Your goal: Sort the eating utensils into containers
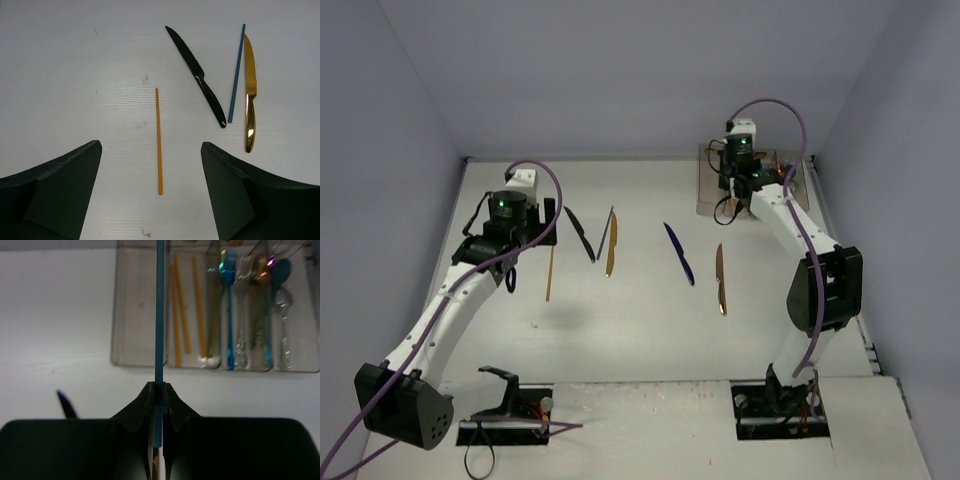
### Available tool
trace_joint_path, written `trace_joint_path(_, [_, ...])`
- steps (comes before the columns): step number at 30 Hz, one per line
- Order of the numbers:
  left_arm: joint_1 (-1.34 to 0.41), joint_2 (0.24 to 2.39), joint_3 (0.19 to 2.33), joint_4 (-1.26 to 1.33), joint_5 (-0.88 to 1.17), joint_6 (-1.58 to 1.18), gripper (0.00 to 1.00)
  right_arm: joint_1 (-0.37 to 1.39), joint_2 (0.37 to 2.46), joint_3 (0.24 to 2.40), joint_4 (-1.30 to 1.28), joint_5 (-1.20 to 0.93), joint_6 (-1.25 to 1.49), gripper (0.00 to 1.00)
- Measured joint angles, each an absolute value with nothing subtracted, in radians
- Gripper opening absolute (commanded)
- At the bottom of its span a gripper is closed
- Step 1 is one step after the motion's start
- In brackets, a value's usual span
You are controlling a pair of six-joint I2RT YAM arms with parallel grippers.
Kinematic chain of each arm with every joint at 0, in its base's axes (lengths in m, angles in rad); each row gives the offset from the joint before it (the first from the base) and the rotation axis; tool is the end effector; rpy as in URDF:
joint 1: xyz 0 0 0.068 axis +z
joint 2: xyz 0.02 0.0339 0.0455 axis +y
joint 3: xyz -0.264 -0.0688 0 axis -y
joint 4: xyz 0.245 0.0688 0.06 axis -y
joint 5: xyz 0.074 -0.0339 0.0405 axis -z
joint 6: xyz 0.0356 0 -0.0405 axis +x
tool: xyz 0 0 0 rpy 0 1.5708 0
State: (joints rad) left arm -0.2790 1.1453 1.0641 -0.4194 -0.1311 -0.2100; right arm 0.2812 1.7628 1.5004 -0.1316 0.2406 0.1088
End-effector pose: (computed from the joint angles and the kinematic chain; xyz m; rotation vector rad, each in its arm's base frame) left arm 0.2474 -0.0660 0.3414 -0.0091 2.0708 -0.1651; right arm 0.4086 0.1092 0.3254 -0.0112 1.9529 0.0208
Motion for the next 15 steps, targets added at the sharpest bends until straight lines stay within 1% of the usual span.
trace_joint_path(5, [-0.279,1.154,1.064,-0.421,-0.132,-0.210,0.78,0.154,1.918,1.665,-0.118,0.190,0.041,0.00])
trace_joint_path(9, [-0.279,1.160,1.064,-0.423,-0.131,-0.211,0.78,0.104,2.073,1.786,-0.116,0.144,0.002,0.00])
trace_joint_path(12, [-0.279,1.173,1.064,-0.423,-0.130,-0.213,0.78,0.081,2.173,1.829,-0.116,0.109,-0.008,0.00])
trace_joint_path(14, [-0.279,1.183,1.064,-0.423,-0.129,-0.213,0.78,0.071,2.220,1.835,-0.122,0.094,-0.014,0.03])
trace_joint_path(15, [-0.279,1.188,1.064,-0.423,-0.128,-0.213,0.78,0.068,2.239,1.836,-0.124,0.086,-0.016,0.08])
